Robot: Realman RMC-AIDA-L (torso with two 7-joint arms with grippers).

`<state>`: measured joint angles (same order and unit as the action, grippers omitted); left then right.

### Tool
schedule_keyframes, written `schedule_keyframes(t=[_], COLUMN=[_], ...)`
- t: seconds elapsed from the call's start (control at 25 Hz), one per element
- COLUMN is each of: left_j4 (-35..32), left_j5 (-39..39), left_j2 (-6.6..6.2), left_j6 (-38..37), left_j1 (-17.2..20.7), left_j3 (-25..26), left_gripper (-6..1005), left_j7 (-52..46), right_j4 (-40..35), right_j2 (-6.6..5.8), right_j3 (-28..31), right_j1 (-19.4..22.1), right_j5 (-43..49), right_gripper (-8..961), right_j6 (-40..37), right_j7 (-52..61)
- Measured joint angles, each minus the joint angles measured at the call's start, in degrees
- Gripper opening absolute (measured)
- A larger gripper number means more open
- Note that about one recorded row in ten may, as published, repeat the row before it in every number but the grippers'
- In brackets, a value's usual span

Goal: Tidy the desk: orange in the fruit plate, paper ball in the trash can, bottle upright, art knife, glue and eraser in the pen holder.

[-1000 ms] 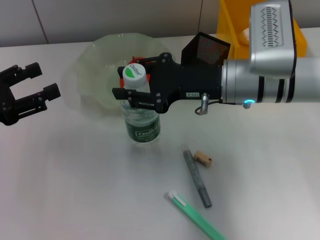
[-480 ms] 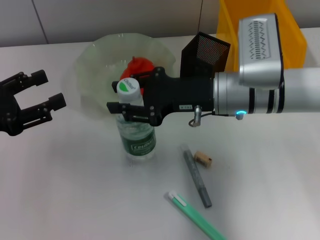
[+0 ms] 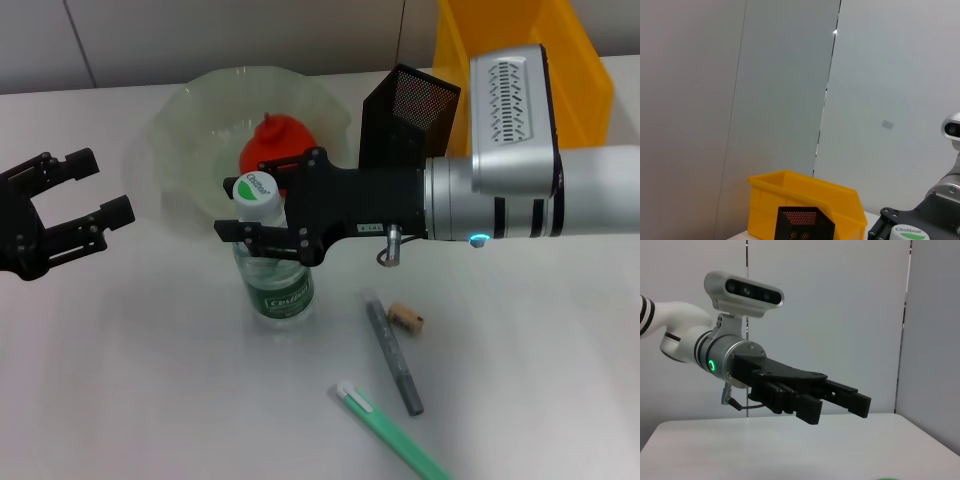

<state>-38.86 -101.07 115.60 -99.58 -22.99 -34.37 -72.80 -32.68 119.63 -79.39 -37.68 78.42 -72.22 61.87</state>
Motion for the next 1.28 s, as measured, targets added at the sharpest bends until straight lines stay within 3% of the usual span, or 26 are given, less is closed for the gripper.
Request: schedule_keyframes(t=[0.56, 1.0, 1.2, 1.28], left_j4=[0.1, 0.1, 0.1, 0.1], left_j5=[0.0, 0.0, 0.0, 0.0], left_j2=[0.06, 0.06, 0.06, 0.06], left_j6=[0.5, 0.5, 0.5, 0.5], left_j1=[-0.1, -0.3, -0.4, -0.4], left_j3=[0.0, 0.0, 0.0, 0.0], left_gripper=[788, 785, 784, 783], left_j7=[0.1, -0.2, -0.3, -0.3], right_j4=[0.9, 1.3, 1.2, 1.0], right_j2=[0.16, 0.01, -0.10, -0.11], right_j3=[0.0, 0.3, 0.1, 0.0], right_j1=[0.6, 1.2, 1.5, 1.9], right_j5=[0.0, -0.1, 0.0, 0.0], right_gripper=[426, 493, 641, 641], right_j6=[-0.4, -0.5, -0.6, -0.7], right_j7=[-1.1, -0.7, -0.6, -0.6])
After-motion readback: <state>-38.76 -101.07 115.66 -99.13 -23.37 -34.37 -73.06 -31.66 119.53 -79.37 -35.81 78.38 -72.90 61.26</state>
